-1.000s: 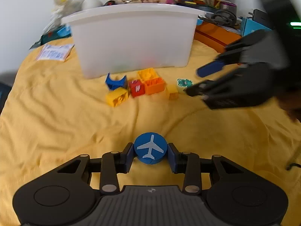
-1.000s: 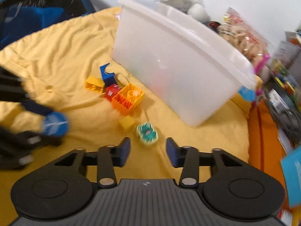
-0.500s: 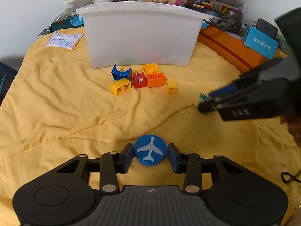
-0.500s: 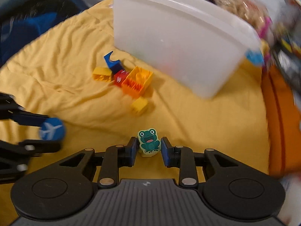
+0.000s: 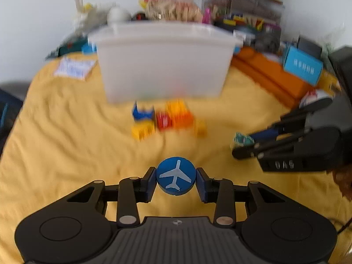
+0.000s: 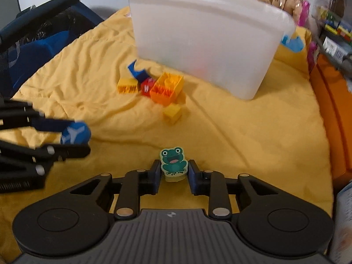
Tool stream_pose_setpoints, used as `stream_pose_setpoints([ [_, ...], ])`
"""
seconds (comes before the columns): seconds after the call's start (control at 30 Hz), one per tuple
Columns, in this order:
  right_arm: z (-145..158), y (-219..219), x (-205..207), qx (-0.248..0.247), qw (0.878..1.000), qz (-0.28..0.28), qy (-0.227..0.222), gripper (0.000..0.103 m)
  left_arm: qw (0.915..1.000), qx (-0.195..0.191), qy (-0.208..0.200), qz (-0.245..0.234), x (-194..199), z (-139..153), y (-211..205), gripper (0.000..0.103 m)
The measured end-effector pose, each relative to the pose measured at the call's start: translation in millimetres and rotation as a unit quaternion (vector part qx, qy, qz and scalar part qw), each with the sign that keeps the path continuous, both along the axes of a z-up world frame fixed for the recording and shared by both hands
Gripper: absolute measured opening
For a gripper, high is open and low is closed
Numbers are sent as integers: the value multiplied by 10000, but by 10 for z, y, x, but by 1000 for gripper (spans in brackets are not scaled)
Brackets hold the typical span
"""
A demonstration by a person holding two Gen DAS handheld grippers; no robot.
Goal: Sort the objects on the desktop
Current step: 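Carry the disc and frog block over the white bin and open both tools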
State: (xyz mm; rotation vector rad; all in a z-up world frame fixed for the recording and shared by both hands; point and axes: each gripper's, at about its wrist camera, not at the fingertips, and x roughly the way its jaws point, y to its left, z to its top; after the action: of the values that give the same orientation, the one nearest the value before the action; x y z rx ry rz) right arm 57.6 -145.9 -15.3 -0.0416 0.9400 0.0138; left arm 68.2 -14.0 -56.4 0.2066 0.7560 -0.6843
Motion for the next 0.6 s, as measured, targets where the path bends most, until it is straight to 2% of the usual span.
stream_pose_setpoints([
  [0.23,503,-83,147,-252,9982,-52,-549,29,9967,-313,-754,21,361,615,-104,42],
  [0.47,1104,-161,496,-531,9879,-271,-1433,29,9868,-436,-1562,-19,744,1148,-450,42],
  [0.6,1299,-241,794,-611,9815,-462,-1756,29,9866,-424,-1570,86,1065,1226,-653,42],
])
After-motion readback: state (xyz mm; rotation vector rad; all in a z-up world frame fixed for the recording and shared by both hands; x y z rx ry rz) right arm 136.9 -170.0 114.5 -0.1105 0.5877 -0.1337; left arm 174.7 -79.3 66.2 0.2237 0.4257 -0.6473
